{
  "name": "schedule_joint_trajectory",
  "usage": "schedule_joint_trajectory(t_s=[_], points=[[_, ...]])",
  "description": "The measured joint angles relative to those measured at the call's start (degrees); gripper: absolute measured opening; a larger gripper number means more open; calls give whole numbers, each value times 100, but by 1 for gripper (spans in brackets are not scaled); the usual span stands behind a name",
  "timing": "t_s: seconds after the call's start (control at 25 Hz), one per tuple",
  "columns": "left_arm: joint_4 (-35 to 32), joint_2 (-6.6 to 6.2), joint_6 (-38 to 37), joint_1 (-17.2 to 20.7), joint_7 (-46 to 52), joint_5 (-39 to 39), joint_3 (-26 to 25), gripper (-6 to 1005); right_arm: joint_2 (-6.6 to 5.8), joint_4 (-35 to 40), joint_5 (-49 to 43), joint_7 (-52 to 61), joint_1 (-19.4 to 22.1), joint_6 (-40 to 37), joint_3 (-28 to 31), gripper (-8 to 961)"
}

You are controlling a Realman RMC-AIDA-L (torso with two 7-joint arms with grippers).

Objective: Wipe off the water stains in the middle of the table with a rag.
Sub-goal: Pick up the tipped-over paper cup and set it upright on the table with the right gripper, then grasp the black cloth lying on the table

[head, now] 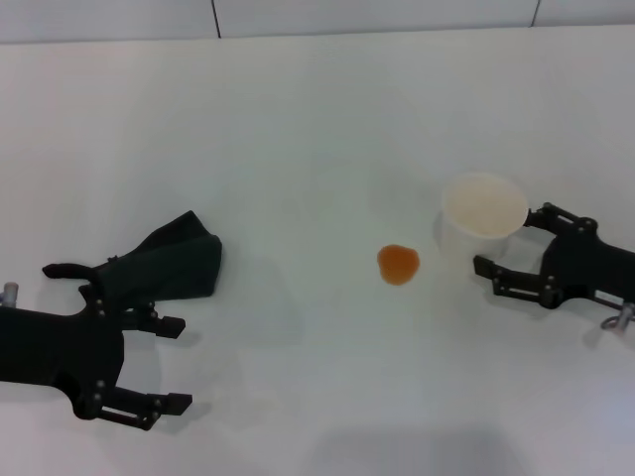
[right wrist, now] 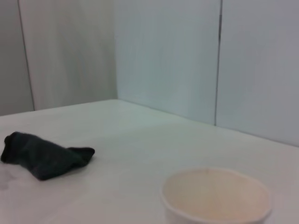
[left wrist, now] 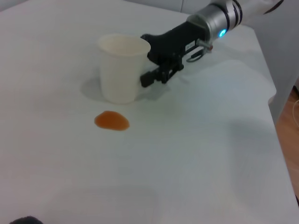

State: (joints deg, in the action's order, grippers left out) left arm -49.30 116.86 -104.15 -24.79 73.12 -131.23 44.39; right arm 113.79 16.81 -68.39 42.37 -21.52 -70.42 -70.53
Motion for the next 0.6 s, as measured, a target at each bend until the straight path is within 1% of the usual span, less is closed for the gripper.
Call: schedule_joint_trajectory(t_s=[0.08,0.2,0.24,0.36,0.48,0.6], points=[[0,1,-3,1,0,2,-1,875,-31,352,-222,206,177,-23,-4,873],[0,-20,-11,14,3,3,-21,875,-75,1108,-838,791,489,-82,8,872],[0,-34,-12,26,5,9,-26,875,-102,1579,-1220,1227,635,-101,26,870],[0,-65,-38,59,9,40,-42,875,-135,2616,-2129,2185,825,-190,52,866],[-15,-78,-65,61,23,52,-50,875,-143,3402,-2951,3039,846,-532,170,862],[-107,-83,-70,52,86,56,-52,874,-134,3959,-3583,3771,714,-1087,419,858]])
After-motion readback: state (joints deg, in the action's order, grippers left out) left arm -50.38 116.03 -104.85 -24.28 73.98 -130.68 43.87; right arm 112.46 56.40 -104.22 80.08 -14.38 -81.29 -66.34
